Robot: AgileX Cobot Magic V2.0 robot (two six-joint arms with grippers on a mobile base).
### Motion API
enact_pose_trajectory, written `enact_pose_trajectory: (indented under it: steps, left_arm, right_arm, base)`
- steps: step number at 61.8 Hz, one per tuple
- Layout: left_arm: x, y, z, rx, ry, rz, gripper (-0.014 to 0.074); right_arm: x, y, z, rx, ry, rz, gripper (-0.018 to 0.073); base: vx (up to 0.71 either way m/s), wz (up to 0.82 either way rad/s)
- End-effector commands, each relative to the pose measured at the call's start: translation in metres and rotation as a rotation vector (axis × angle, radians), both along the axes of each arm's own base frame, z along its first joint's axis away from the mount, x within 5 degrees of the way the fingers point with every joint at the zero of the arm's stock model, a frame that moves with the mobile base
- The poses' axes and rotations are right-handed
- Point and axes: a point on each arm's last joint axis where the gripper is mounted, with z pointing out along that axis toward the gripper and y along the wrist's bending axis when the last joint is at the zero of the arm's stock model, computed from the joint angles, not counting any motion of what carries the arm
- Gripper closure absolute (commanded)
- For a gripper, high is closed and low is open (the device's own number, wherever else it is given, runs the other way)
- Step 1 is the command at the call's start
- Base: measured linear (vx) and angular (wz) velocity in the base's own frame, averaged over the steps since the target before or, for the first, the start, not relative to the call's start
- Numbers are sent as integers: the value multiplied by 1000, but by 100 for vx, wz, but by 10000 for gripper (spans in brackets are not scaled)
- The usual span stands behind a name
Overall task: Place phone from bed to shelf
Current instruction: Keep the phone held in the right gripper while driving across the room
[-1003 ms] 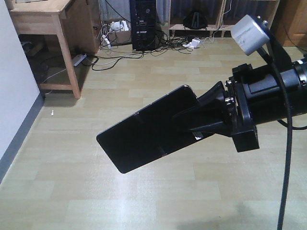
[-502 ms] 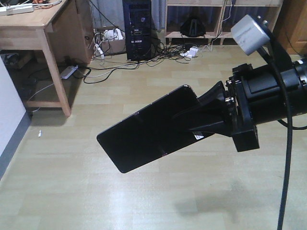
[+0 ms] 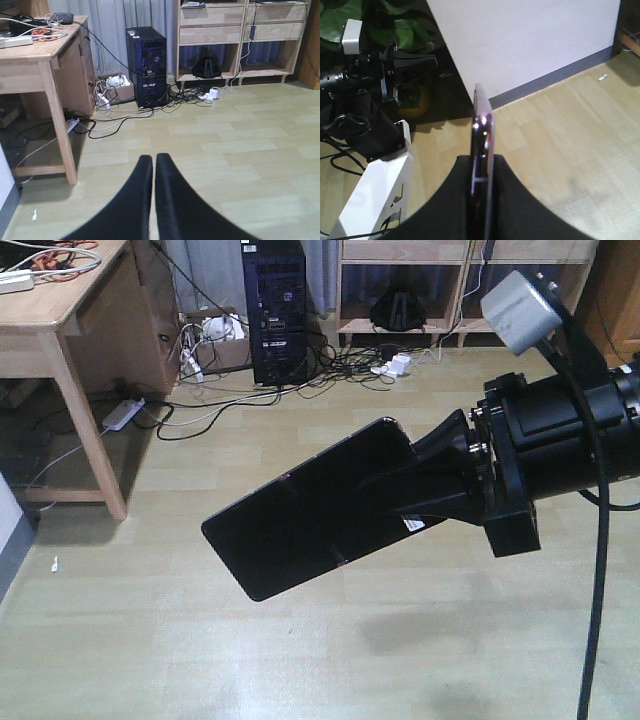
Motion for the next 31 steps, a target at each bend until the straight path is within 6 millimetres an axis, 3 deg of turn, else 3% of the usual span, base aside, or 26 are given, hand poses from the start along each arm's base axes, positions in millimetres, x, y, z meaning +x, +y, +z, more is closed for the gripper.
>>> enact_pose_trajectory:
  steps: [1,31]
  left_arm:
    - [1,1,6,-17,-75,6,596]
    - [1,1,6,-17,-75,6,596]
  right_arm:
    - [-13,1,21,96,-14,47,561]
    - [-13,1,21,96,-14,47,561]
  base:
    - [35,-3]
    - [32,-9]
